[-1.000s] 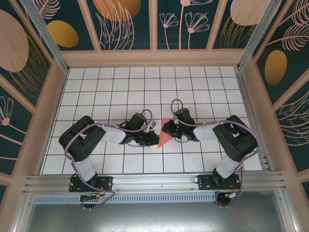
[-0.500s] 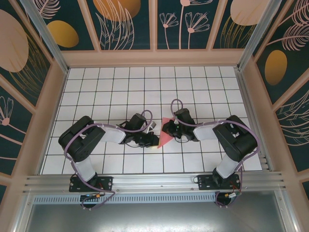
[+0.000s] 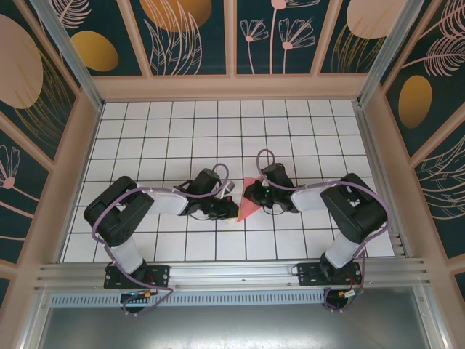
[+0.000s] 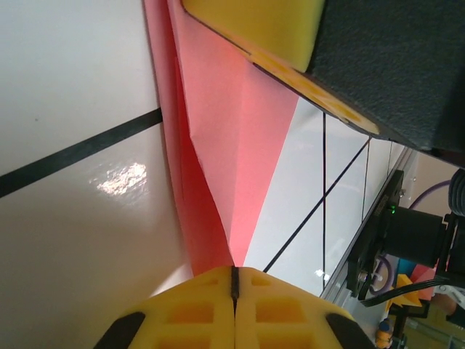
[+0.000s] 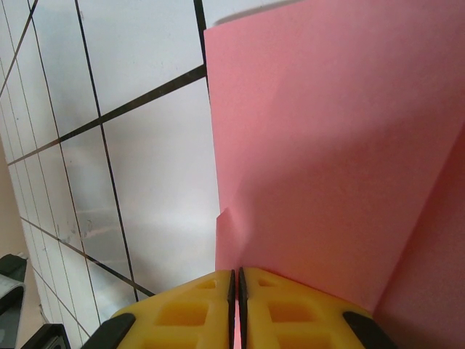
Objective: Fold a paper plane with a square sheet of paper (pick it up from the middle)
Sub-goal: Fourth fold the wing at the center of the table.
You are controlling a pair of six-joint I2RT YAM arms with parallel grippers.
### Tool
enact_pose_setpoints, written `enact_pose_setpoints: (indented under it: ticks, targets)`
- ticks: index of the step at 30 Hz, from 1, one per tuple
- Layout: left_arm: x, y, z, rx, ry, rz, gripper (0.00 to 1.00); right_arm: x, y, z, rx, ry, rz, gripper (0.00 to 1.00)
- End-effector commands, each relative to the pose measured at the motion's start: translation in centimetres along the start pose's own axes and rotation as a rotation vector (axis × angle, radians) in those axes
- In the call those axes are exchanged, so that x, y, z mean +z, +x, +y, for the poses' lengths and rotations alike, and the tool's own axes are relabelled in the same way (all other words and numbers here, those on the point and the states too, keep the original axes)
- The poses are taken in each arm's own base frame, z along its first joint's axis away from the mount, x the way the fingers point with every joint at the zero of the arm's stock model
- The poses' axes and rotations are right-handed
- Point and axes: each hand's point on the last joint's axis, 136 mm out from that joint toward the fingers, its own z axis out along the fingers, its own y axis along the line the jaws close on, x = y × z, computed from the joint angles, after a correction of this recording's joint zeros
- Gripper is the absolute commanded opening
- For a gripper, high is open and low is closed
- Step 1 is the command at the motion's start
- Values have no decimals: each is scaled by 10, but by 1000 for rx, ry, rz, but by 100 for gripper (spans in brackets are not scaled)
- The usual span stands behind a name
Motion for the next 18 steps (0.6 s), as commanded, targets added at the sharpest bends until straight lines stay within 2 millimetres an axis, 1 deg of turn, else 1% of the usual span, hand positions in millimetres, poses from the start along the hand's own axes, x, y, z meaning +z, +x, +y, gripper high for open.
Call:
enact_pose_setpoints:
  ticks: [1, 4, 10, 16, 18]
  targets:
    - [2, 0, 1, 3, -14, 5, 3, 3, 18, -57, 29, 200, 36, 14]
    - [4, 6, 7, -8, -19, 24, 0, 3, 19, -58, 30, 201, 36, 14]
    - [8, 23, 23, -25, -40, 92, 0, 3, 21, -64, 36, 219, 38, 14]
    - [9, 32, 26, -16, -42, 135, 0, 4, 22, -68, 40, 229, 42, 14]
    - [8, 33, 32, -17, -76, 138, 0, 5, 22, -67, 41, 228, 43, 15]
